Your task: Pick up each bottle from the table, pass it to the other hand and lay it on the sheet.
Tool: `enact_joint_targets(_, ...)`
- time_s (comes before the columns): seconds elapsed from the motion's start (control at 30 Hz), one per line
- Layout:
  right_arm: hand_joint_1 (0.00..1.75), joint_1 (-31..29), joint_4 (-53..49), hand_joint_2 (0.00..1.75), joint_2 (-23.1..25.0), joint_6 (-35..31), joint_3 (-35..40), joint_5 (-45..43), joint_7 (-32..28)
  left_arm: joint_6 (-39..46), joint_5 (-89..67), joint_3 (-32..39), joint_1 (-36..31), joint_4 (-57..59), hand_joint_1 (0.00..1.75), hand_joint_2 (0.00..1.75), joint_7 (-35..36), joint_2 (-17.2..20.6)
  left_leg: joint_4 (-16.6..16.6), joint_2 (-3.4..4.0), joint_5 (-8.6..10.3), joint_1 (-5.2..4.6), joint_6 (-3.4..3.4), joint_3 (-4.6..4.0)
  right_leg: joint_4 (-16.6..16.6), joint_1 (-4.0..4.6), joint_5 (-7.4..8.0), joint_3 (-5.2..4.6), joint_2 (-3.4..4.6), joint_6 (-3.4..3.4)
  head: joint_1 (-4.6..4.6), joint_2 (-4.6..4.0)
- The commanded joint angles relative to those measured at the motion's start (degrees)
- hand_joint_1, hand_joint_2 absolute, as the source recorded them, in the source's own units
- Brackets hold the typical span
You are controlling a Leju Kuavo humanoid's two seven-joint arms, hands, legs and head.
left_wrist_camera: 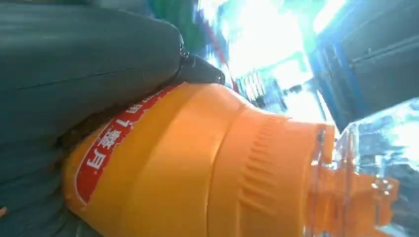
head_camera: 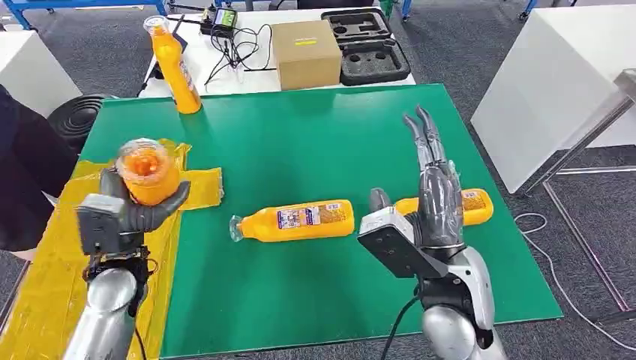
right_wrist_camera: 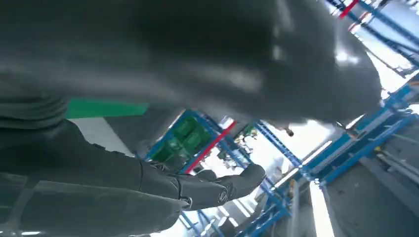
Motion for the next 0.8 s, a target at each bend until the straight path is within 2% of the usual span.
enact_joint_targets(0.03, 0.0, 1.6, -0.7, 0.0, -2.2, 2.5, -2.9, -0.5, 0.2, 12.0, -33.2, 1.8, -4.7, 15.5, 1.75, 1.75, 7.5, 2.8, -0.1, -0.06, -0.07, -0.02, -0.1, 0.37, 0.0, 0.0, -0.1, 0.36, -0.18, -0.08, 0.0, 0.0)
enact_joint_targets(0.2, 0.0, 1.7, -0.2, 0.0, -2.3, 3.8, -3.8, -1.1, -0.2, 15.4, -48.6, 2.8, -3.0, 21.2, 1.75, 1.75, 11.3, 3.3, -0.1, 0.03, -0.06, -0.03, -0.06, 0.29, -0.1, -0.01, -0.05, 0.27, -0.06, -0.04, 0.0, 0.0)
enact_joint_targets(0.4, 0.0, 1.8, -0.4, 0.0, -2.3, 4.3, -4.2, -0.9, 0.2, 15.1, -48.5, 2.8, -3.4, 22.7, 1.75, 1.75, 11.5, 3.1, -0.1, -0.01, -0.1, -0.02, -0.07, 0.33, 0.0, 0.0, -0.1, 0.32, -0.13, -0.06, 0.0, 0.0)
enact_joint_targets(0.6, 0.0, 4.5, -1.8, 0.0, -4.6, 5.2, -5.9, 0.3, 0.7, 16.6, -49.3, 0.6, -5.1, 33.2, 1.75, 1.75, 10.7, 2.6, -0.1, -0.16, -0.02, -0.03, -0.04, 0.22, -0.1, -0.02, -0.07, 0.26, -0.24, -0.03, 0.0, 0.0)
enact_joint_targets(0.8, 0.0, 2.3, 1.0, 0.0, -6.6, 5.1, -5.0, -1.3, 0.3, 18.4, -48.8, -1.9, -5.7, 38.9, 1.75, 1.75, 9.6, 1.4, -0.1, -0.11, -0.07, -0.04, -0.07, 0.36, -0.1, -0.02, -0.11, 0.38, -0.24, -0.05, 0.0, 0.0)
